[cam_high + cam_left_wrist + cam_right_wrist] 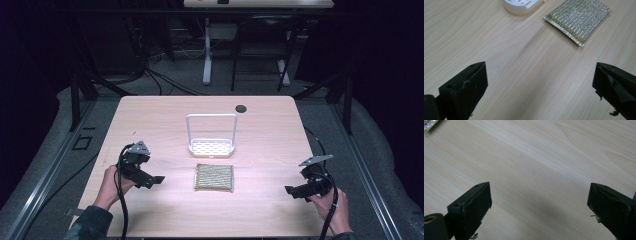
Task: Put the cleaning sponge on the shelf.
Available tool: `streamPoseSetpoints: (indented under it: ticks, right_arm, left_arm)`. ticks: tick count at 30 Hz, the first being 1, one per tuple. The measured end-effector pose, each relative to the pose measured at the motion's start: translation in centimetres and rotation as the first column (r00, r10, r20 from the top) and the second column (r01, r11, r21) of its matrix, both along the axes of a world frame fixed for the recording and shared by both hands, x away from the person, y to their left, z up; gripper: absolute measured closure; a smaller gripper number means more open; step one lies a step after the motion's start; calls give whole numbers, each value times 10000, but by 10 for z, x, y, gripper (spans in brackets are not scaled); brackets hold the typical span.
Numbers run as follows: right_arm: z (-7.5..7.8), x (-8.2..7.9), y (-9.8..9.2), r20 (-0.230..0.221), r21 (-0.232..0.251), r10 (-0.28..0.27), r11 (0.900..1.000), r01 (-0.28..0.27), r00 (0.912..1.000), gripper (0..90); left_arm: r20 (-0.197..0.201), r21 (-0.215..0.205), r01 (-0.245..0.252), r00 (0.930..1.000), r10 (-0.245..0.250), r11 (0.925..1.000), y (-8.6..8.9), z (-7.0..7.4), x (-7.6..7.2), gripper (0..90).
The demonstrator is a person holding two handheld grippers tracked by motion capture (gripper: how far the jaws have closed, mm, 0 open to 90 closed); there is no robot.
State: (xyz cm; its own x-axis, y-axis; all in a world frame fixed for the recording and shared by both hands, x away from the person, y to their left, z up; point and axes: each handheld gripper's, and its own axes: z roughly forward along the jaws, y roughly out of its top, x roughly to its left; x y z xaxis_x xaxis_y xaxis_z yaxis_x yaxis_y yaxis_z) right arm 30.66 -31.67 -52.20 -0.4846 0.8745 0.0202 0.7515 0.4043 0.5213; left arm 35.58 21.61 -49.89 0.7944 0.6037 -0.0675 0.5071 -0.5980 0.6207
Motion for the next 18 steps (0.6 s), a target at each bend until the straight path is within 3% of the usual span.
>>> streamPoseSetpoints:
  ticks: [7, 12, 14, 18]
  right_arm:
    - [0, 0, 2, 50, -6, 144, 9999, -144, 9999, 49]
    - [0, 0, 2, 45, -38, 179, 9998, -178, 9998, 51]
    - [0, 0, 2, 12, -1, 235, 9997, -235, 9997, 51]
    - [1, -1, 3, -122, 0, 271, 9996, -271, 9996, 51]
  left_arm:
    - [137, 194, 629, 9979, -632, 9978, -17, 5, 4, 0]
    - [265, 521, 1464, 9886, -1479, 9879, -37, 11, 4, 0]
    - [292, 748, 1842, 9820, -1868, 9800, -48, 14, 6, 0]
    - [250, 852, 2173, 9752, -2201, 9724, -58, 18, 6, 0]
